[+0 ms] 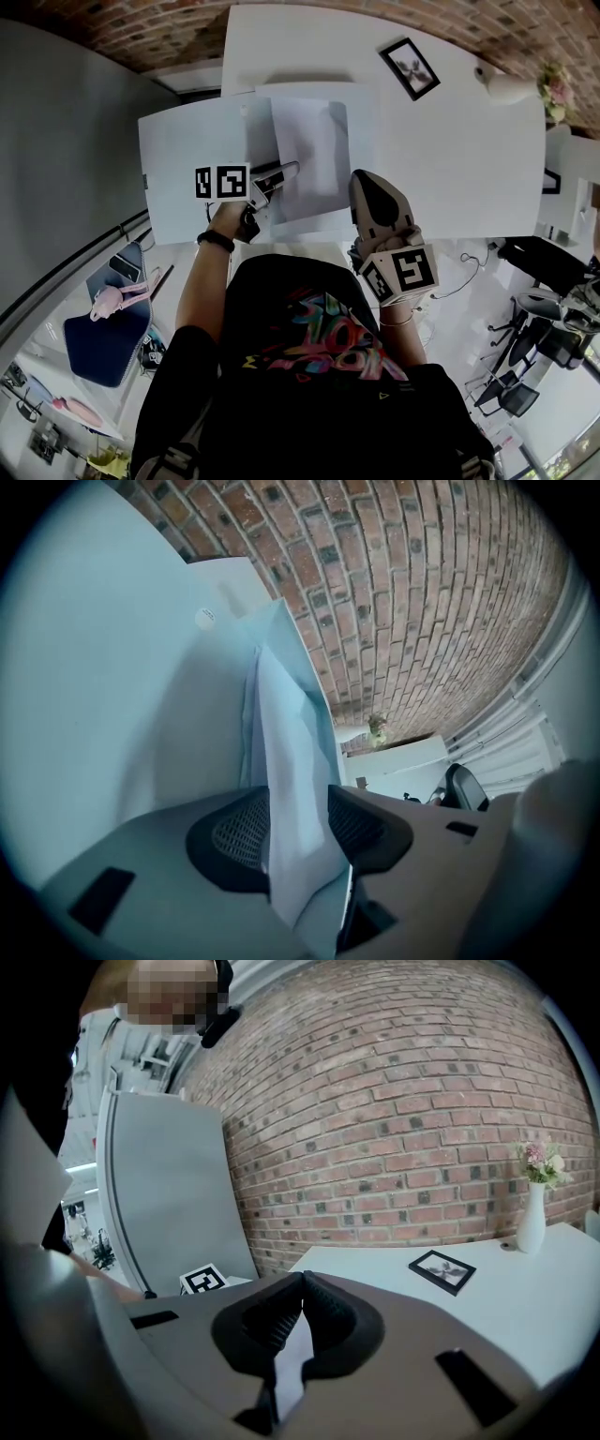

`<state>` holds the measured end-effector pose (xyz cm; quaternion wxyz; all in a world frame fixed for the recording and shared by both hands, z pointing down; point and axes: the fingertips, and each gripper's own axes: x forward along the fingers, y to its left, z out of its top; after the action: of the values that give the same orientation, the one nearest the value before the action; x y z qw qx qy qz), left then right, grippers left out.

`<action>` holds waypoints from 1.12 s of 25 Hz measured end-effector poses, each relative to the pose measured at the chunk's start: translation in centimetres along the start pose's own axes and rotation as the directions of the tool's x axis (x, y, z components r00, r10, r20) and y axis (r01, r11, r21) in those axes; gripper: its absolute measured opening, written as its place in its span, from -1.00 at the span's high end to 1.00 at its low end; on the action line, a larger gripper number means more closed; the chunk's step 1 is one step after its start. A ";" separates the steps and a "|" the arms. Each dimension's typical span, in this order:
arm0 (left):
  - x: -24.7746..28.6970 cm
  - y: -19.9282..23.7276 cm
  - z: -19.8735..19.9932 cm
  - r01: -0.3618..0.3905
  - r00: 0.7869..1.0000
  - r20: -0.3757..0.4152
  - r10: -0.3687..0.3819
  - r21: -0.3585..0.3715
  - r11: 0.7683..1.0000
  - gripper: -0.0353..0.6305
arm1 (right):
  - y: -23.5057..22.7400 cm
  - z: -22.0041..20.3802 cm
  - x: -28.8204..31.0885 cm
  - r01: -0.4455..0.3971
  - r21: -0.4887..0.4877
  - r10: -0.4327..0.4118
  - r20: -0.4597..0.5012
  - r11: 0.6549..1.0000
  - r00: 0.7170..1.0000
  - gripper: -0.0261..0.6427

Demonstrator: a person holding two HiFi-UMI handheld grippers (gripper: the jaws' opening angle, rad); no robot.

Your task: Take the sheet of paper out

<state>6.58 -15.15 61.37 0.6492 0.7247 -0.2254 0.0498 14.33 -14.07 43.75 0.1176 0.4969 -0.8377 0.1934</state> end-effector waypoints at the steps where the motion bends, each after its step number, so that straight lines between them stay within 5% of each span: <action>1: 0.2 0.2 0.2 -0.015 1.000 0.005 0.015 0.006 1.000 0.29 | 0.0 0.0 0.1 -0.001 0.000 0.001 0.002 1.000 1.000 0.87; 8: 0.5 1.0 0.5 -0.107 0.994 0.009 0.107 0.047 0.993 0.81 | -0.6 -0.3 0.2 0.001 -0.001 -0.001 -0.015 1.000 1.000 0.87; 28: -2.7 -1.5 0.9 -0.118 0.991 0.070 0.110 0.123 0.985 0.83 | 0.4 1.7 -0.2 -0.033 -0.036 0.034 0.037 0.999 0.999 0.87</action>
<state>4.51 -15.23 58.86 0.5902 0.7518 -0.2833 0.0782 14.08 -14.50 42.06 0.1074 0.4842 -0.8514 0.1709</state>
